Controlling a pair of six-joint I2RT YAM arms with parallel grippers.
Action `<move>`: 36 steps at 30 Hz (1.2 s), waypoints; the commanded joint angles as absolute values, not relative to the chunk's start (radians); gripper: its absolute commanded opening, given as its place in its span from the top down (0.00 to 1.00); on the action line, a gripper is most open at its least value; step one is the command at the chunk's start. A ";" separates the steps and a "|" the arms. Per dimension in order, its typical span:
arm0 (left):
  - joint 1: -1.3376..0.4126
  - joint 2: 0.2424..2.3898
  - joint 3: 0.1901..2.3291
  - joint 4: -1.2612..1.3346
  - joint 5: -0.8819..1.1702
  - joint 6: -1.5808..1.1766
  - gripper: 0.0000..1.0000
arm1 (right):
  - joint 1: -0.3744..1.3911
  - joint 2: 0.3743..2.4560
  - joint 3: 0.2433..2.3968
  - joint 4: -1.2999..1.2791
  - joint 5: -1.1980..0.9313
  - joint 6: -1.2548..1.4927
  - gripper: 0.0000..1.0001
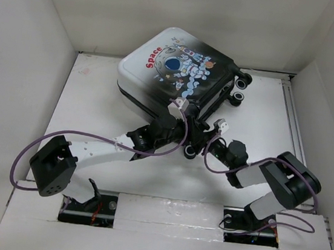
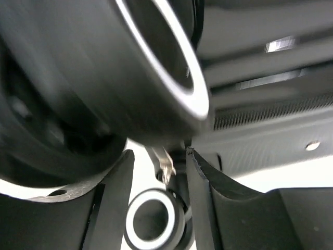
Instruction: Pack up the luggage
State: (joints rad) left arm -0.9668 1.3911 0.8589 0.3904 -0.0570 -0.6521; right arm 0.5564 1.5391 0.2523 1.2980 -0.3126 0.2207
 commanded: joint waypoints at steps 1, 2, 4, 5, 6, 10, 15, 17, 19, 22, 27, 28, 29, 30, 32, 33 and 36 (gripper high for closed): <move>-0.966 1.293 0.899 0.618 -0.049 -0.653 1.00 | 0.571 1.608 0.311 1.809 -0.298 0.235 0.50; -0.966 1.293 0.899 0.618 -0.049 -0.653 1.00 | 0.571 1.620 0.311 1.809 -0.287 0.235 0.50; -0.966 1.293 0.899 0.618 -0.040 -0.653 1.00 | 0.580 1.634 0.311 1.809 -0.264 0.235 0.50; -0.966 1.293 0.899 0.627 -0.040 -0.653 1.00 | 0.594 1.643 0.311 1.809 -0.247 0.226 0.50; -0.966 1.293 0.899 0.637 -0.040 -0.653 1.00 | 0.609 1.643 0.302 1.809 -0.215 0.225 0.53; -0.966 1.304 0.899 0.637 -0.020 -0.664 1.00 | 0.644 1.655 0.321 1.809 -0.154 0.207 0.74; -0.966 1.313 0.908 0.637 -0.011 -0.664 1.00 | 0.701 1.567 0.321 1.809 -0.071 0.175 0.94; -0.966 1.313 0.908 0.637 -0.011 -0.664 1.00 | 0.748 1.533 0.282 1.809 -0.029 0.175 1.00; -0.966 1.313 0.929 0.637 -0.011 -0.664 1.00 | 0.802 1.508 0.258 1.809 -0.003 0.155 1.00; -0.966 1.322 0.963 0.637 0.002 -0.664 1.00 | 0.952 1.506 0.210 1.809 0.099 0.132 1.00; -0.966 1.341 1.031 0.598 0.050 -0.664 1.00 | 1.173 1.583 0.209 1.809 0.224 0.097 1.00; -0.966 1.341 1.057 0.589 0.066 -0.664 1.00 | 1.189 1.620 0.225 1.809 0.233 0.097 1.00; -0.966 1.351 1.071 0.577 0.083 -0.664 1.00 | 1.189 1.637 0.239 1.809 0.233 0.097 1.00; -0.966 1.351 1.084 0.566 0.109 -0.664 1.00 | 1.198 1.653 0.256 1.809 0.204 0.097 1.00; -0.966 1.364 1.120 0.554 0.162 -0.675 1.00 | 1.198 1.696 0.319 1.809 0.178 0.088 1.00; -0.966 1.379 1.129 0.554 0.184 -0.695 1.00 | 1.198 1.713 0.345 1.809 0.169 0.087 1.00; -0.966 1.413 1.158 0.568 0.265 -0.730 1.00 | 1.198 1.791 0.457 1.809 0.156 0.087 1.00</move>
State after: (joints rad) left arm -0.9318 1.3949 0.9752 0.1471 0.0566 -0.6189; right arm 1.0824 1.7058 0.3099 1.4258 0.4751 0.1917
